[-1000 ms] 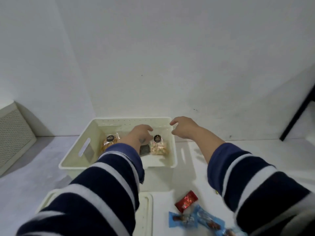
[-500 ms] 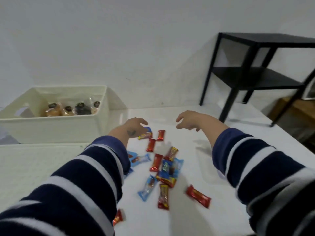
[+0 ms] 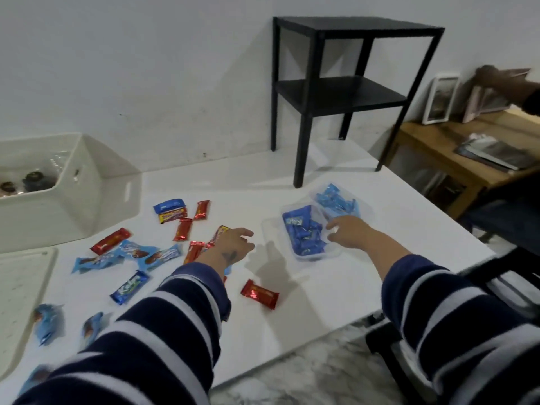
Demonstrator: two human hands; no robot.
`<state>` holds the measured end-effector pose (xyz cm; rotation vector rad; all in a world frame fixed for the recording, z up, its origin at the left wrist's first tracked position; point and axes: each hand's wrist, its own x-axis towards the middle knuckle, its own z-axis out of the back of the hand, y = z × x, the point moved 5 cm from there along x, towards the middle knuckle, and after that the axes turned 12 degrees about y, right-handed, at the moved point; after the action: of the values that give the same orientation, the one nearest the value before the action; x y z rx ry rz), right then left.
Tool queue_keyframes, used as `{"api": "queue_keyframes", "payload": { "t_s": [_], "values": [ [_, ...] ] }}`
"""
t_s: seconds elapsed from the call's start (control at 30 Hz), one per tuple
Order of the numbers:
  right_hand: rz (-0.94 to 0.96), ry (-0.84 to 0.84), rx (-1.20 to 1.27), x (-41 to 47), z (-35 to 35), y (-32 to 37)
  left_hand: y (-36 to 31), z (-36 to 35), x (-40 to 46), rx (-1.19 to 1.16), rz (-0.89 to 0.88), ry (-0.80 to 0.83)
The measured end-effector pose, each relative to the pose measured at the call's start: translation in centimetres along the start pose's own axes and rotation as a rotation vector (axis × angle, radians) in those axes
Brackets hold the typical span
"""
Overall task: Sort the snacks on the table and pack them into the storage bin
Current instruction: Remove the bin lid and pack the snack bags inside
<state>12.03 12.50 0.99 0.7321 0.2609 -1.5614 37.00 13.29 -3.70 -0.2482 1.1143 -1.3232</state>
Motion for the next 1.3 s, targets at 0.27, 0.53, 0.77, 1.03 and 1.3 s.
{"api": "queue_keyframes", "payload": {
  "t_s": [0.27,0.53,0.77,1.03,1.3],
  "values": [
    [-0.126,-0.262,0.386,5.1,-0.9,-8.1,-3.0,-6.2,4.3,-0.169,-0.054,0.036],
    [-0.050,-0.450,0.541,12.3,3.9,-11.0,-4.6,-9.0,9.0,-0.309,-0.118,0.047],
    [-0.115,-0.339,1.094,14.1,2.8,-13.1,-4.1,-9.5,9.5,-0.441,-0.123,0.049],
    [-0.055,-0.373,1.413,11.3,3.2,-13.3,-4.3,-9.6,9.6,-0.480,-0.086,0.079],
    [0.044,-0.403,1.378,5.9,3.4,-9.4,-5.6,-8.6,8.8,-0.571,-0.010,0.048]
  ]
}}
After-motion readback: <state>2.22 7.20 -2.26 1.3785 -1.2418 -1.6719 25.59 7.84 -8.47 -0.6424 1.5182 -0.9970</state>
